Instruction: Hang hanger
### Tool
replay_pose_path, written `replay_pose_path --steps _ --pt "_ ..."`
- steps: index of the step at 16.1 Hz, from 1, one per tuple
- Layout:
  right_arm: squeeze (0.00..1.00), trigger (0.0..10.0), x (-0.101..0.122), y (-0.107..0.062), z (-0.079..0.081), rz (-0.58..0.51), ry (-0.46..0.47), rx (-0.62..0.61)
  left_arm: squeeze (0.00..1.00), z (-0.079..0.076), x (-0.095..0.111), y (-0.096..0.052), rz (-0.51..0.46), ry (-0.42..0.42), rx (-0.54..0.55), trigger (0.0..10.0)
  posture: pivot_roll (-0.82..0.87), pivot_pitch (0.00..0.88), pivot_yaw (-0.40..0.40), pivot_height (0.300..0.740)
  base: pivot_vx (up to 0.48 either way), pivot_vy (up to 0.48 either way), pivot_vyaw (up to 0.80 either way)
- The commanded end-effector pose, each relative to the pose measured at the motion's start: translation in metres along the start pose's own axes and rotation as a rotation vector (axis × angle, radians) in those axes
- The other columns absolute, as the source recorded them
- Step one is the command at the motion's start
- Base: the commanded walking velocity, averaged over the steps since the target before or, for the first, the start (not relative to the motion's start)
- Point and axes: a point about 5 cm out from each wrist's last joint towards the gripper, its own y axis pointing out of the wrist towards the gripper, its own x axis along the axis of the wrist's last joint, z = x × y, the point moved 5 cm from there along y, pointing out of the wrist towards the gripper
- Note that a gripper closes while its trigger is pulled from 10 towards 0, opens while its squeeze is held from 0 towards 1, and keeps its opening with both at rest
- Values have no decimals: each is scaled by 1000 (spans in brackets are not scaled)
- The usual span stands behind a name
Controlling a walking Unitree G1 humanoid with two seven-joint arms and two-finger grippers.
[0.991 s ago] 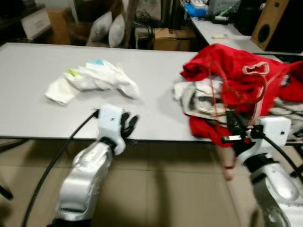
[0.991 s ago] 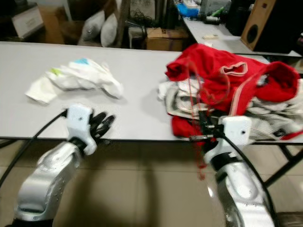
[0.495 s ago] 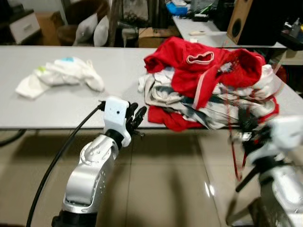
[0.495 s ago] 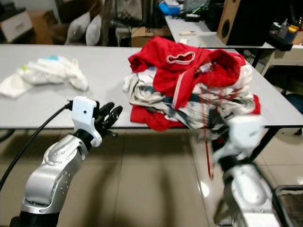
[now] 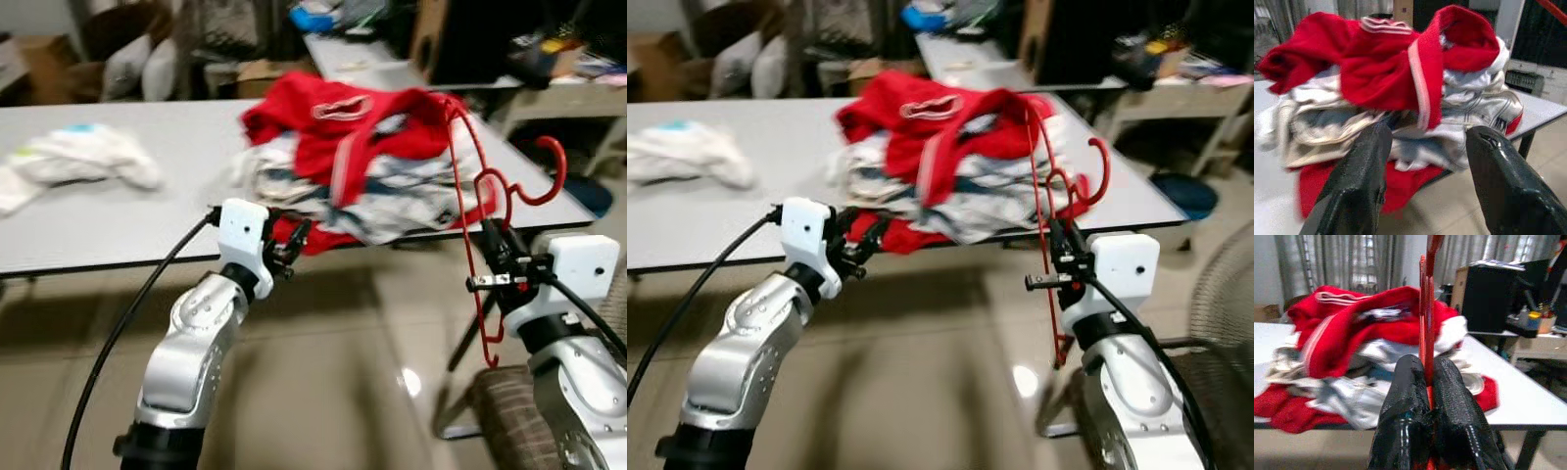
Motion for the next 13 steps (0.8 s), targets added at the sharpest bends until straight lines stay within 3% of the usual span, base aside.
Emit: replay_pose_path --steps 1,3,5,9,13 --pt "0 10000 -9 2 -5 52 15 -15 937 -1 5 8 -11 10 -2 10000 -50 0 6 740 330 0 0" --pt "0 10000 -11 3 0 71 47 18 933 -1 7 10 -19 6 -5 10000 -52 0 8 740 356 0 0" --pt "0 10000 -5 9 6 33 -37 62 925 2 10 15 -31 13 14 10000 -54 0 8 740 375 0 0" --pt "0 10000 -4 8 13 27 14 119 922 4 18 22 -61 -2 32 10000 -51 0 6 740 374 0 0" --pt "0 10000 1 7 25 4 20 202 1000 0 22 38 -75 69 18 10000 -56 0 14 740 0 0 0"
